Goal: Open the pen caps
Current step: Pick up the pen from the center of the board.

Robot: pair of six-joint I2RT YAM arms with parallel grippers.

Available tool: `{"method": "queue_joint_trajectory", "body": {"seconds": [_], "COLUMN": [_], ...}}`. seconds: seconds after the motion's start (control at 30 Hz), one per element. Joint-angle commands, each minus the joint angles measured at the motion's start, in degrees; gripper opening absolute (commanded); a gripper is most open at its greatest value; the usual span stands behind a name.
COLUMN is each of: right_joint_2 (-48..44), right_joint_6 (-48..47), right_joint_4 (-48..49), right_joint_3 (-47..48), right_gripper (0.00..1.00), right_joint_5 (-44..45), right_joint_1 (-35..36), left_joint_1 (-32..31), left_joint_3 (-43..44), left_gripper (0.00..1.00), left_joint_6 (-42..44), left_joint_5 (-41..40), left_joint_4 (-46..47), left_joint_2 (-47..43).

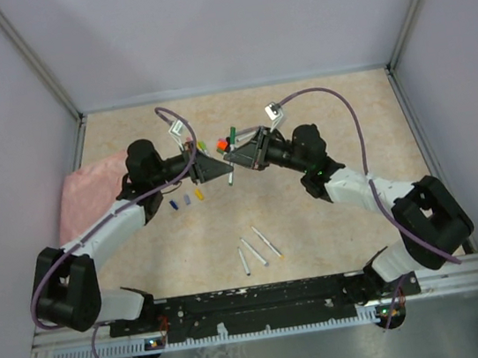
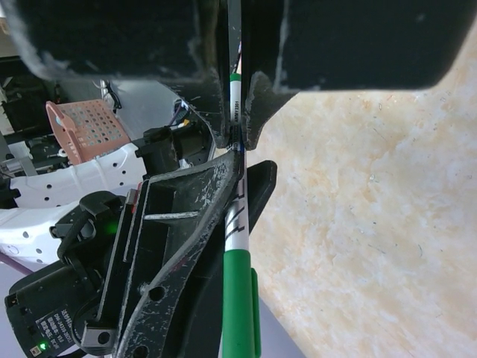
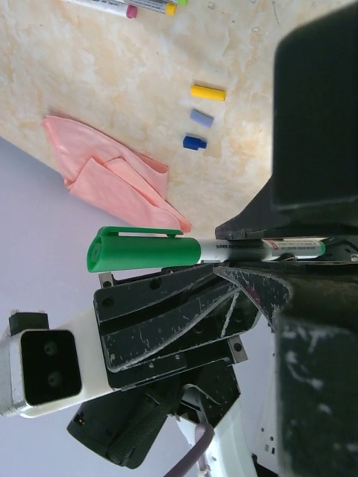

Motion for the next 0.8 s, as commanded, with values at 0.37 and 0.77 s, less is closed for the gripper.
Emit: {"method": "queue_joint_trajectory", "body": {"seconds": [0.37,0.77], "right_joint_2": [-3.44,-5.00], "right_joint_6": [-3.48,-4.74], "right_joint_4": [1.22,0.50], "right_joint_3": [1.34,-0.14], "right_gripper": [0.00,0.00], "right_joint_5": [0.73,-0.41], "right_joint_1": [0.13,0.08], "left_joint_1": [0.00,4.02], "left_joint_3": [1.87,5.41], "left_gripper": [0.56,0.83], "left_joint_6": [14.36,12.90], "left_joint_5": [-5.72,-9.24], "left_joint_4": [-10.70,-10.43], "left_joint_2": [-8.07,-10.70]}}
